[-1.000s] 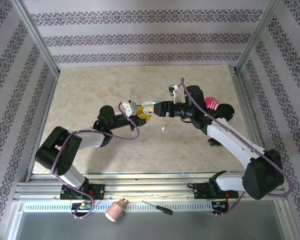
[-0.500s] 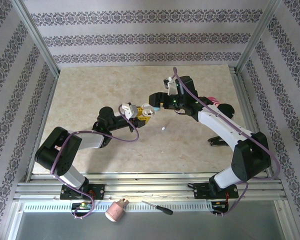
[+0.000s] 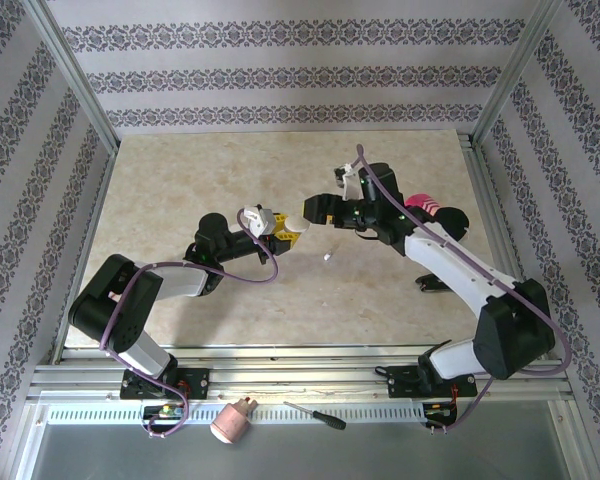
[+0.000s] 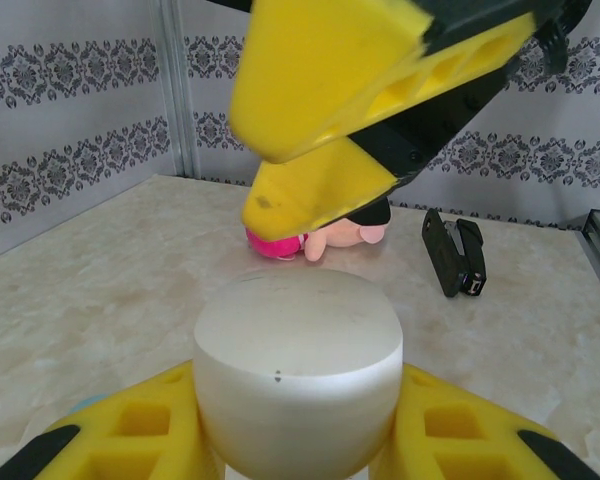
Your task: Insert the wireless bluetooth earbuds into the charging case
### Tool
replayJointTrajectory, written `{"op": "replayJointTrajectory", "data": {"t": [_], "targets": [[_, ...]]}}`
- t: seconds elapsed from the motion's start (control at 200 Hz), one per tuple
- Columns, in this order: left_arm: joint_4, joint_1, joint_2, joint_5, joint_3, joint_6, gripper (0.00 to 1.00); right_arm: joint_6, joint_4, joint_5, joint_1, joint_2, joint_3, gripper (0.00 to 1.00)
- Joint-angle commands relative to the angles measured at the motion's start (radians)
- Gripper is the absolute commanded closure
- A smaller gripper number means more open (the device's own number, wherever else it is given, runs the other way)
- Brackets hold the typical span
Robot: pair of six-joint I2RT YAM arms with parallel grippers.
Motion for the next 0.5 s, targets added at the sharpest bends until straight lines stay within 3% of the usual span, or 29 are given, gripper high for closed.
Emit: {"op": "replayJointTrajectory", "data": {"t": [0.0,0.135,0.26,0.495], "targets": [[0.066,0.009,-0.026,0.001,0.009,-0.027,0.78,0.114,0.12,-0.085,-0.016,-0.036,-0.055,0.27],[0.109,0.009,-0.03,-0.014,0.008,-0.055,0.78,0.274,0.269,-0.145,-0.023,-0.051,-0.137,0.29],[0.14,0.009,-0.034,-0.036,0.01,-0.069,0.78,0.503,0.527,-0.233,-0.018,-0.025,-0.228,0.32],[0.178,0.009,-0.036,-0.049,0.024,-0.095,0.78,0.775,0.923,-0.249,0.037,0.072,-0.297,0.34]]}}
